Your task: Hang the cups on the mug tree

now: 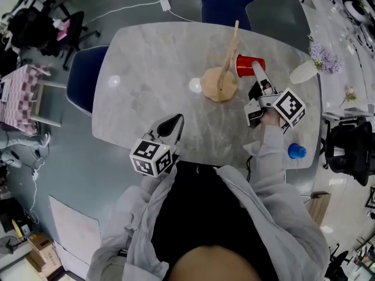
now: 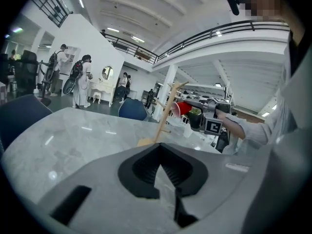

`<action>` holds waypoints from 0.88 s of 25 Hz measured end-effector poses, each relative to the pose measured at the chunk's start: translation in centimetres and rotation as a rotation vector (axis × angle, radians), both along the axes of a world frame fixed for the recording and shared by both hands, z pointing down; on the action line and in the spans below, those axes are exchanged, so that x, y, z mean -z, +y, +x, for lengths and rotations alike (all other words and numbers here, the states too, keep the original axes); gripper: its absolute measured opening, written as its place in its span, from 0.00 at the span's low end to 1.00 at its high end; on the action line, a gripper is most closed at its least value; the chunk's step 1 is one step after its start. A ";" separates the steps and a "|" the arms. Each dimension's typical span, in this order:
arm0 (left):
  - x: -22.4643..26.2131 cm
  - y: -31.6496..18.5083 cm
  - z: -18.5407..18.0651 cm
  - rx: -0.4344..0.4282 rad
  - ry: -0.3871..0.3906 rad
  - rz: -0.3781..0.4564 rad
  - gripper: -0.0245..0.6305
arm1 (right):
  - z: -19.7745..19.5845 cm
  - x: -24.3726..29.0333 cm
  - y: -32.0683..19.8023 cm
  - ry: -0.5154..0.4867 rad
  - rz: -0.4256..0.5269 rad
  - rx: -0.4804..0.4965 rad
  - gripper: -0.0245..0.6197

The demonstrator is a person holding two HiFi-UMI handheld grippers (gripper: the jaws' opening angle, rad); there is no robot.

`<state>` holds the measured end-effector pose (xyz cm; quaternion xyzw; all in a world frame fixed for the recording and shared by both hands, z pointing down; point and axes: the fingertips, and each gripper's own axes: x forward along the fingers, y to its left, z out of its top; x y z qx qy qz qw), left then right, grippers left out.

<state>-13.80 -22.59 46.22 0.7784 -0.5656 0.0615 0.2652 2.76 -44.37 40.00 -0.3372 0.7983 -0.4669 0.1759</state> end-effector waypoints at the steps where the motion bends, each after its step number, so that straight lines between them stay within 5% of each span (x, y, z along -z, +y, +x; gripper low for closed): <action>1: -0.1 0.1 -0.1 0.006 -0.003 -0.006 0.03 | -0.3 -0.3 -0.1 -0.016 -0.013 0.002 0.43; 6: -0.7 0.8 -1.3 0.033 -0.010 -0.036 0.03 | -1.4 -1.6 -0.5 -0.085 -0.071 0.003 0.43; 19: -1.8 1.0 -0.9 0.039 -0.002 -0.070 0.03 | -1.4 -2.7 -0.8 -0.066 -0.058 0.008 0.42; 22: -1.6 0.8 -0.7 0.025 0.003 -0.062 0.03 | -1.4 -2.3 -0.7 -0.039 -0.033 0.007 0.50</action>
